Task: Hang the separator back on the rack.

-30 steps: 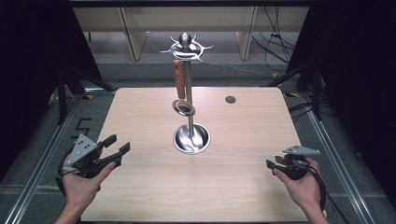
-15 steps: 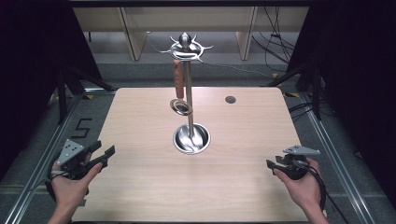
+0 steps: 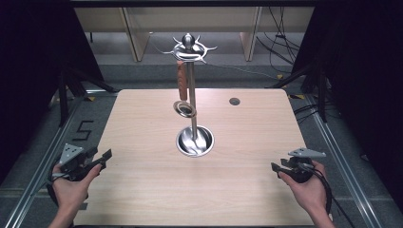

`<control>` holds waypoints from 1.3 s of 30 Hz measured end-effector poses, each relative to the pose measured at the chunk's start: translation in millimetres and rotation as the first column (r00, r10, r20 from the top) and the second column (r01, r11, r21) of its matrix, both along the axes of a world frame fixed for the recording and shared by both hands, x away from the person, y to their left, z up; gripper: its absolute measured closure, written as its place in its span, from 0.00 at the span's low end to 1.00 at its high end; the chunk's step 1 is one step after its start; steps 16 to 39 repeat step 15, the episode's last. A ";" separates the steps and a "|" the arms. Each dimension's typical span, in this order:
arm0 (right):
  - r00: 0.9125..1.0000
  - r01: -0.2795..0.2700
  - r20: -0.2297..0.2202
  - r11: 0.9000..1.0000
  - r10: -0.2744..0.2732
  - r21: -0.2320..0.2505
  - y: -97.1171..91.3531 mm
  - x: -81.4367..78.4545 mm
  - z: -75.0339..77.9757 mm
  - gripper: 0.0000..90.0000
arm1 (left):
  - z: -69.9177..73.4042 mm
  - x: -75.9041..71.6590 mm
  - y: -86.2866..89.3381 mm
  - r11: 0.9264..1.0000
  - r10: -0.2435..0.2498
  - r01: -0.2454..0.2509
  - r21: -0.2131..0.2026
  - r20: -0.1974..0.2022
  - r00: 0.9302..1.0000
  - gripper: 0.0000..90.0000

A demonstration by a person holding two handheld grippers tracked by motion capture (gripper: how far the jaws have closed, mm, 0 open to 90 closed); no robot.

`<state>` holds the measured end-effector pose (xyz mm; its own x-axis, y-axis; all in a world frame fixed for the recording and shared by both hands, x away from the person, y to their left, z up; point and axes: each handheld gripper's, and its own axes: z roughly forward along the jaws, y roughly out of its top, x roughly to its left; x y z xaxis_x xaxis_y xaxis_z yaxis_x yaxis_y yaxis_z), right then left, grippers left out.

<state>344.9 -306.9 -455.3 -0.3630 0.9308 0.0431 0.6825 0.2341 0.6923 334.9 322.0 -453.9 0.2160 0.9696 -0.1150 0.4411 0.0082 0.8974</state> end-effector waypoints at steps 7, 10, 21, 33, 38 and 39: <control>1.000 0.002 0.002 1.000 -0.002 0.004 1.4 0.2 0.7 0.61 | -1.6 -2.2 -4.1 0.999 -0.006 0.006 0.033 0.024 1.000 0.45; 0.998 -0.042 0.039 0.999 0.042 0.000 0.2 0.6 -0.9 0.61 | -1.2 -3.8 -3.5 0.999 0.003 -0.004 0.032 0.035 0.999 0.45; 1.000 -0.027 0.014 0.999 0.027 0.022 0.6 0.8 -0.6 0.61 | -1.5 -2.7 -3.5 1.000 -0.003 0.002 0.017 0.040 0.999 0.45; 1.000 -0.027 0.014 0.999 0.027 0.022 0.6 0.8 -0.6 0.61 | -1.5 -2.7 -3.5 1.000 -0.003 0.002 0.017 0.040 0.999 0.45; 1.000 -0.027 0.014 0.999 0.027 0.022 0.6 0.8 -0.6 0.61 | -1.5 -2.7 -3.5 1.000 -0.003 0.002 0.017 0.040 0.999 0.45; 1.000 -0.027 0.014 0.999 0.027 0.022 0.6 0.8 -0.6 0.61 | -1.5 -2.7 -3.5 1.000 -0.003 0.002 0.017 0.040 0.999 0.45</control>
